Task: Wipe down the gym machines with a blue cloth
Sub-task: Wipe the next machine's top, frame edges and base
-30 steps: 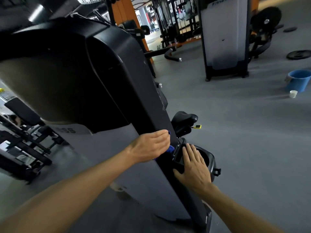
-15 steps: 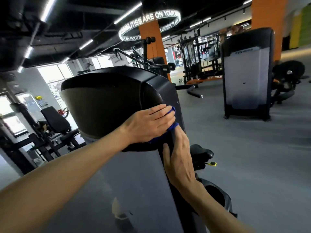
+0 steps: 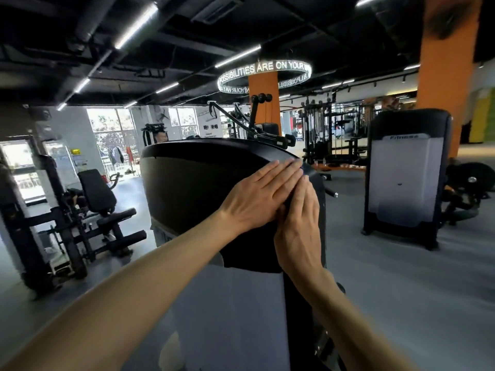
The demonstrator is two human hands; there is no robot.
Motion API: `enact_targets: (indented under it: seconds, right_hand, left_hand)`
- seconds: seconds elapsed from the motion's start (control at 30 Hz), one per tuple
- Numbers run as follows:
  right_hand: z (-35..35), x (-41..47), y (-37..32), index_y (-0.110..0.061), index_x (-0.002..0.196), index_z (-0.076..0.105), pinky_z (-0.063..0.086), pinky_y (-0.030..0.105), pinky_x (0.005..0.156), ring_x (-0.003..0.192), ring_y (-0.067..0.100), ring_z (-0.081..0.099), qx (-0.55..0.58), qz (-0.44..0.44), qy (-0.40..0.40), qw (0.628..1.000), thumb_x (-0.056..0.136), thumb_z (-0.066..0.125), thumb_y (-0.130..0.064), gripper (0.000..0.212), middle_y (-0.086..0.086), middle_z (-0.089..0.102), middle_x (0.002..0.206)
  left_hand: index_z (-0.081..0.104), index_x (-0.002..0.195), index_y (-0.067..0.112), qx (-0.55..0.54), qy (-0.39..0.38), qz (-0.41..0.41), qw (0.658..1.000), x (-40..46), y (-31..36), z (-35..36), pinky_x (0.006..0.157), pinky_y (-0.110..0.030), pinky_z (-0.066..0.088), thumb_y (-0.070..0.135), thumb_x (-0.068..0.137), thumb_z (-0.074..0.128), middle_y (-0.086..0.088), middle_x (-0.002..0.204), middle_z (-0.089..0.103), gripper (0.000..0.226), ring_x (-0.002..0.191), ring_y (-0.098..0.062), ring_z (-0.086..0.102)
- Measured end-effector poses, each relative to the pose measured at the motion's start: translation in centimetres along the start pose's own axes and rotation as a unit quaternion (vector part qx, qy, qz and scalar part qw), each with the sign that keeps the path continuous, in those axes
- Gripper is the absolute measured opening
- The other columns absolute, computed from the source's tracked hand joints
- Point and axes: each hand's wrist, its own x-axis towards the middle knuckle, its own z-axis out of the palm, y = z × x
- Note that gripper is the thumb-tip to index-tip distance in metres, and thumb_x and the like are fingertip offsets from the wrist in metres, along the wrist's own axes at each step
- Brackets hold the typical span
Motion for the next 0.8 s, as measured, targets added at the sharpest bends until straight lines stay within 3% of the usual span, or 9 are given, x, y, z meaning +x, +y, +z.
enact_targets:
  seconds: [0.1, 0.17, 0.33, 0.4, 0.47, 0.57, 0.7, 0.8]
  right_hand:
    - [0.4, 1.2, -0.6, 0.004, 0.160, 0.016, 0.015, 0.043, 0.128, 0.157, 0.036, 0.011, -0.059, -0.011, 0.011, 0.998, 0.111, 0.027, -0.029, 0.060, 0.024, 0.018, 0.167]
    - [0.7, 1.7, -1.2, 0.005, 0.158, 0.024, 0.017, 0.046, 0.127, 0.155, 0.039, 0.015, -0.096, -0.025, 0.018, 0.995, 0.109, 0.029, -0.030, 0.060, 0.026, 0.021, 0.165]
    - [1.3, 2.8, -2.8, 0.007, 0.157, 0.023, 0.004, 0.039, 0.128, 0.157, 0.039, 0.007, -0.183, -0.034, 0.033, 0.982, 0.106, 0.044, -0.013, 0.059, 0.025, 0.013, 0.168]
    - [1.7, 3.0, -3.9, 0.005, 0.159, 0.020, 0.011, 0.046, 0.128, 0.157, 0.040, 0.008, -0.187, -0.051, 0.021, 0.981, 0.100, 0.047, -0.006, 0.065, 0.025, 0.012, 0.168]
    - [2.1, 3.5, -5.3, -0.002, 0.162, 0.017, 0.018, 0.053, 0.126, 0.156, 0.043, 0.009, -0.184, -0.064, -0.006, 0.981, 0.098, 0.046, -0.012, 0.070, 0.026, 0.013, 0.167]
    - [3.3, 4.9, -7.3, -0.008, 0.163, 0.017, 0.013, 0.053, 0.127, 0.156, 0.045, 0.006, -0.231, -0.075, -0.029, 0.970, 0.095, 0.027, -0.034, 0.073, 0.028, 0.014, 0.166]
    - [4.5, 5.9, -8.1, 0.000, 0.160, 0.023, 0.017, 0.052, 0.127, 0.156, 0.041, 0.008, -0.270, -0.076, -0.019, 0.960, 0.095, 0.025, -0.030, 0.071, 0.027, 0.020, 0.166]
    - [3.7, 5.1, -7.3, -0.003, 0.161, 0.021, 0.017, 0.047, 0.127, 0.158, 0.034, 0.009, -0.295, -0.083, -0.012, 0.952, 0.095, 0.028, -0.029, 0.071, 0.019, 0.017, 0.169]
  left_hand:
    - [0.014, 0.160, -0.008, -0.059, -0.002, -0.088, 0.994, -0.4, -1.2, 0.3, 0.129, -0.045, 0.020, 0.042, 0.104, 0.028, -0.025, 0.169, 0.016, 0.076, 0.158, -0.033, 0.019]
    - [0.010, 0.161, -0.008, -0.092, -0.020, -0.105, 0.990, -1.1, -1.9, 0.3, 0.129, -0.046, 0.017, 0.053, 0.100, 0.036, -0.026, 0.170, 0.013, 0.090, 0.160, -0.033, 0.013]
    - [0.002, 0.164, 0.001, -0.126, -0.077, -0.154, 0.977, -3.8, -4.4, 0.4, 0.129, -0.056, 0.005, 0.090, 0.084, 0.028, -0.018, 0.173, 0.000, 0.123, 0.161, -0.034, -0.002]
    - [-0.002, 0.166, 0.011, -0.128, -0.098, -0.173, 0.972, -5.2, -5.7, 0.9, 0.125, -0.064, 0.006, 0.095, 0.079, 0.029, -0.016, 0.174, -0.006, 0.125, 0.160, -0.037, -0.006]
    - [-0.007, 0.166, 0.018, -0.133, -0.122, -0.166, 0.970, -6.0, -6.8, 1.1, 0.121, -0.071, 0.008, 0.098, 0.073, 0.028, -0.014, 0.173, -0.013, 0.127, 0.159, -0.039, -0.012]
    - [-0.010, 0.165, 0.018, -0.109, -0.152, -0.140, 0.972, -6.4, -7.8, 1.3, 0.118, -0.075, 0.009, 0.100, 0.067, 0.024, -0.011, 0.172, -0.020, 0.132, 0.158, -0.039, -0.017]
    - [-0.007, 0.166, 0.017, -0.126, -0.137, -0.134, 0.973, -6.8, -8.7, 1.8, 0.118, -0.076, 0.006, 0.103, 0.061, 0.044, -0.006, 0.174, -0.016, 0.145, 0.158, -0.041, -0.014]
    - [-0.013, 0.165, 0.014, -0.127, -0.121, -0.137, 0.975, -7.3, -8.8, 2.5, 0.118, -0.076, 0.004, 0.106, 0.055, 0.047, -0.007, 0.173, -0.019, 0.155, 0.158, -0.042, -0.014]
